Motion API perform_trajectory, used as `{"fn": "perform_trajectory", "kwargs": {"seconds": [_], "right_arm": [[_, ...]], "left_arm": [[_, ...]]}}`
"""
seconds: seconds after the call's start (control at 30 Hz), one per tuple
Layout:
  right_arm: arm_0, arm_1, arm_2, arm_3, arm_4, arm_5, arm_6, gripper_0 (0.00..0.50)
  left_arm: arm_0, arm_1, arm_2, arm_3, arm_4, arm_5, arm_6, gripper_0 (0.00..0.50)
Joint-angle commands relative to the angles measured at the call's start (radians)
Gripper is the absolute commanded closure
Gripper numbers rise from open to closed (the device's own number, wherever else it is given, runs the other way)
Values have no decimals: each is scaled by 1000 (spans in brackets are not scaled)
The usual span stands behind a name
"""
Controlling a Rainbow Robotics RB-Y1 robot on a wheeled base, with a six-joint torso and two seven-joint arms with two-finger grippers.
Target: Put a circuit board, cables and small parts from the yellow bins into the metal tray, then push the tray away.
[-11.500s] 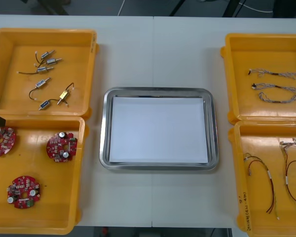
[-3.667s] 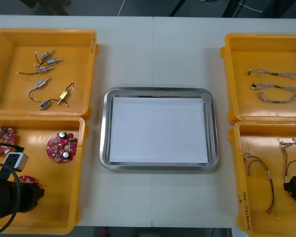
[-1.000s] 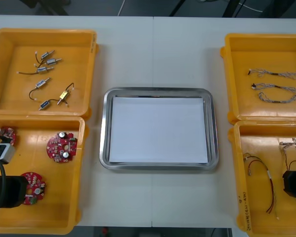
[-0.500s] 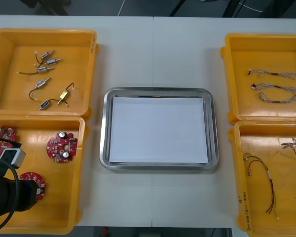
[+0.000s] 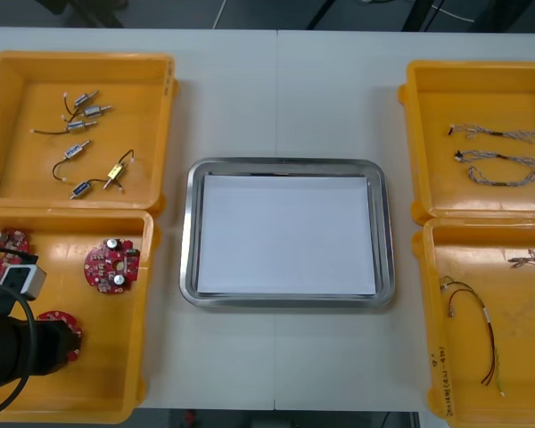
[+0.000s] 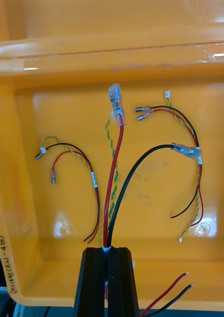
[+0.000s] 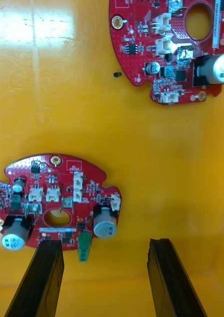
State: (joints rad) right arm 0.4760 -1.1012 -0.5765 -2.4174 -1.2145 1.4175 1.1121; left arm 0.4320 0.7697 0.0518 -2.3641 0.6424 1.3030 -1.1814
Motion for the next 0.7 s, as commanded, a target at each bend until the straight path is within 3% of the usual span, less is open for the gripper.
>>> {"fn": "perform_trajectory", "kwargs": {"seconds": [0.03, 0.47, 0.7], "right_arm": [[21, -69, -85, -22, -51, 21, -3, 500], [4, -203, -82, -88, -57, 21, -14, 500], [-73, -256, -32, -85, -135, 32, -11, 500]], "left_arm": [[-22, -12, -41, 32, -20, -51, 85, 0], [-24, -3, -67, 60, -23, -67, 88, 0], [-27, 3, -84, 78, -26, -94, 89, 0]]}}
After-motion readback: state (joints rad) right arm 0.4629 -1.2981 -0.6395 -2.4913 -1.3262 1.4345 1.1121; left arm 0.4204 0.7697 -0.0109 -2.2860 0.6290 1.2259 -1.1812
